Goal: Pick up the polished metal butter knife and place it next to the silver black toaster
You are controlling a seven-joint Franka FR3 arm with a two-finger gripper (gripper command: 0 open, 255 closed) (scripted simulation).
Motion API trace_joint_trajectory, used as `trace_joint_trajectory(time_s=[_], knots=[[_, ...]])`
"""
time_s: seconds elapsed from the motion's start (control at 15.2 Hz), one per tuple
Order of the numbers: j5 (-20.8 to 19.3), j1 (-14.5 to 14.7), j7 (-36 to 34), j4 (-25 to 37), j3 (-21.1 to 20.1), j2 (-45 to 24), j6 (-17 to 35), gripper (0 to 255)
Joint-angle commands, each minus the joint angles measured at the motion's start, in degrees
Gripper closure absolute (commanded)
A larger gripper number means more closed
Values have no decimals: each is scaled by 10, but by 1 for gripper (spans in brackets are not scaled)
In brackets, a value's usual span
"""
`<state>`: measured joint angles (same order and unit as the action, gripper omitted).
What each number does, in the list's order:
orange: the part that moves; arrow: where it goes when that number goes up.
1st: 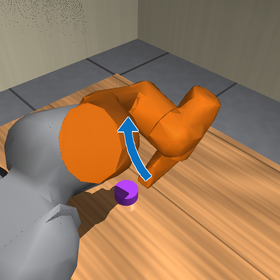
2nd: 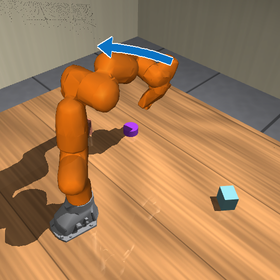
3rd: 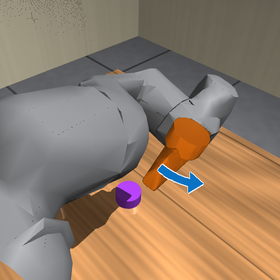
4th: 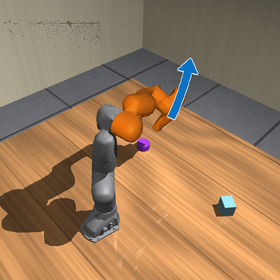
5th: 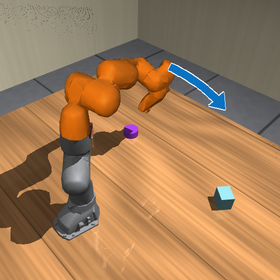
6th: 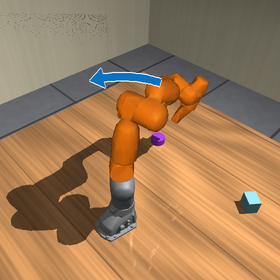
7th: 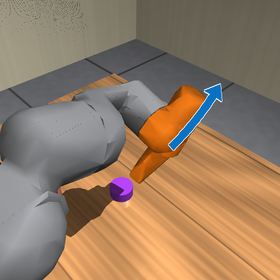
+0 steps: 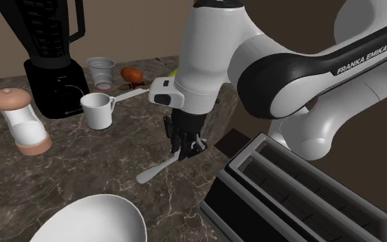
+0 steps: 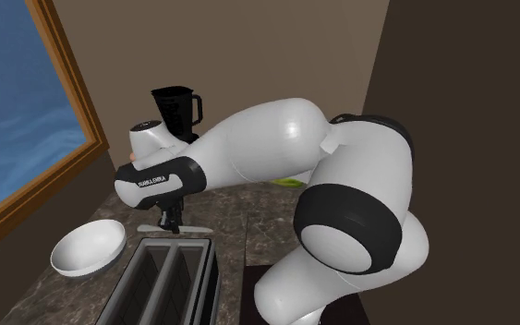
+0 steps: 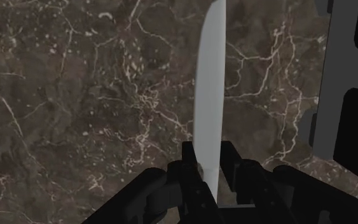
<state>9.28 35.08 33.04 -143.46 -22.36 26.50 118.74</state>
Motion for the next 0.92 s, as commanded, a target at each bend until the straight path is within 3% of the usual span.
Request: trace_joint_trajectory(time_s=[0.0, 0.86], knots=[[1, 0, -1, -12, -3, -5, 18, 255], [-4, -5, -13, -70, -25, -67, 136, 255]])
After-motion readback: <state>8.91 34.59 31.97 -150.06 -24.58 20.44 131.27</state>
